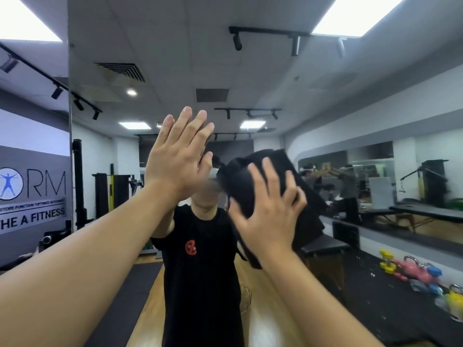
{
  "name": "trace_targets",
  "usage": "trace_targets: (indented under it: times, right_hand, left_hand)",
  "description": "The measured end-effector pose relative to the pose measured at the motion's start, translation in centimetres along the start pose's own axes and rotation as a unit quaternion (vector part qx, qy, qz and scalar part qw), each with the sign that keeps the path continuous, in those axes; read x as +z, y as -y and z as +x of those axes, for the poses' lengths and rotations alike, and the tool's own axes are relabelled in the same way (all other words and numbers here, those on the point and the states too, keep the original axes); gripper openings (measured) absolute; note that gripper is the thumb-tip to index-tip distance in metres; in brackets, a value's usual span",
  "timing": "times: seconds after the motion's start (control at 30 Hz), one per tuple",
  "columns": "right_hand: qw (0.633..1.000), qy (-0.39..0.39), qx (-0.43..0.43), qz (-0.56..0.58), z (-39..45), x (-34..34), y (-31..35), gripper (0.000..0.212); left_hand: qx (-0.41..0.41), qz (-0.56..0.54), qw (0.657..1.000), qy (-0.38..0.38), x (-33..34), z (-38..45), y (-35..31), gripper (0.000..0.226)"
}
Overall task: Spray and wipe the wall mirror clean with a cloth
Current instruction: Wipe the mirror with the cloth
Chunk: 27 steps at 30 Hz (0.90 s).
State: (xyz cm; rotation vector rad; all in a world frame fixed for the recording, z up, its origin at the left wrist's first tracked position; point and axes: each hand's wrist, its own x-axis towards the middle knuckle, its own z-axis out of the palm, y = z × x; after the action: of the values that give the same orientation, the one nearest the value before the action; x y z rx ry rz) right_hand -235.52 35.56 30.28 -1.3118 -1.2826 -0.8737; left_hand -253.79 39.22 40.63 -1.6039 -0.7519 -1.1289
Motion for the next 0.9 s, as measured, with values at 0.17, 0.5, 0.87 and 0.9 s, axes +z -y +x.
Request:
trace_targets:
  times: [0.17,0.5,0.87,0.9]
  right_hand:
    - [0.987,0.014,-0.154,-0.034,-4.2,1.0,0.3,0.084]
    - [0.990,0.027,-0.134,-0.038,2.2,-0.8,-3.2,0.080]
    - [1.000,-0.019,0.019,-0.004,6.5,-2.1,-5.9,0.067]
    - [0.999,-0.028,0.022,-0.003,6.6,-2.0,-6.2,0.066]
  left_hand:
    - [0.002,0.001,1.000,0.004,-0.1,0.0,-0.1,0.057]
    - [0.011,-0.004,1.000,0.013,0.2,0.0,0.3,0.061]
    - [0.014,-0.011,1.000,0.017,0.2,0.1,0.4,0.062]
    - [0.014,-0.007,1.000,0.020,0.1,0.2,0.4,0.062]
